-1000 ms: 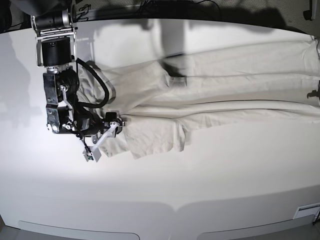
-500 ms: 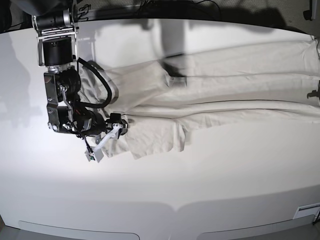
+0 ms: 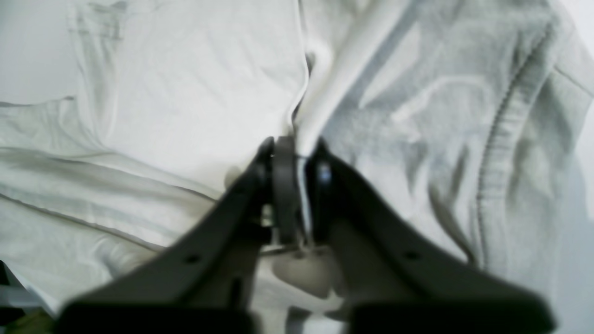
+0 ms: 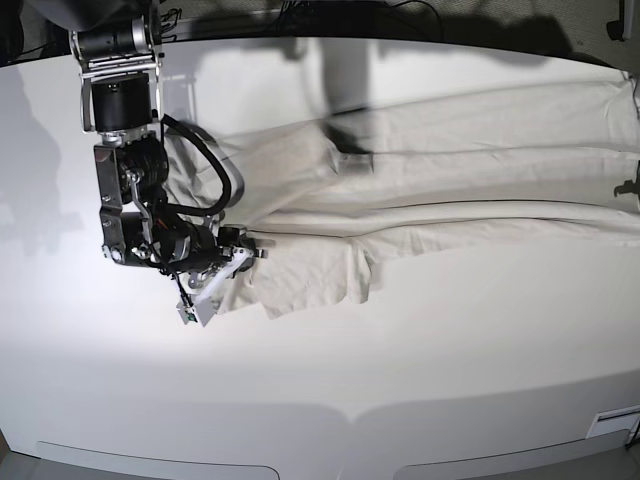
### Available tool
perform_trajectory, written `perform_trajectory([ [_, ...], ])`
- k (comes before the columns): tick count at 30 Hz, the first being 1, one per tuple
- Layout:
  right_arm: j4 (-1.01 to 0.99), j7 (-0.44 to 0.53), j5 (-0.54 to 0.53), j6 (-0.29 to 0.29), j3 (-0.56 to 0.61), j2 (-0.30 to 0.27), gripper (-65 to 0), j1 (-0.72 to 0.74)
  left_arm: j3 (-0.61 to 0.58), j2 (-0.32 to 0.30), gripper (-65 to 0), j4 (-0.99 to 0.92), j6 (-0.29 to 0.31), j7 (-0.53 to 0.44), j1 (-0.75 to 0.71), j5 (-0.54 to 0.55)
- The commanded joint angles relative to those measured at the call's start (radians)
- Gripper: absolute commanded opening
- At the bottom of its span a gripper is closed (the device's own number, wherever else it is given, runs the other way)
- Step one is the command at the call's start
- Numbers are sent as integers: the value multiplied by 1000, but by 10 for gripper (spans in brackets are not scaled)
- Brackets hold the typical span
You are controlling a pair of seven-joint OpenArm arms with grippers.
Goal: Fold the T-shirt properly
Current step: 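Move the right gripper to the shirt's folded edge and grasp it, then pull the grasped edge with the right gripper to straighten the long fold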
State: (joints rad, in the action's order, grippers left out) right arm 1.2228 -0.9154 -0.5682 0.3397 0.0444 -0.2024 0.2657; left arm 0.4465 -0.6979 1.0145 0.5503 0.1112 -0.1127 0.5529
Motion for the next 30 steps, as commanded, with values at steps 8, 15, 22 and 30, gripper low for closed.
perform_trajectory([
  [8,14,57,-13,22,-5,-8,-650,45,13,-32,-650,14,-1,-38,14,13],
  [15,89,-54,-75,135,-31,-8,-650,80,13,-50,-650,14,-1,-52,16,23],
  [22,237,-137,-88,181,-155,-8,-650,80,13,-53,-650,14,0,-48,16,27],
  [30,263,-245,-281,241,-257,-31,-650,51,13,-53,-650,14,0,27,13,23],
])
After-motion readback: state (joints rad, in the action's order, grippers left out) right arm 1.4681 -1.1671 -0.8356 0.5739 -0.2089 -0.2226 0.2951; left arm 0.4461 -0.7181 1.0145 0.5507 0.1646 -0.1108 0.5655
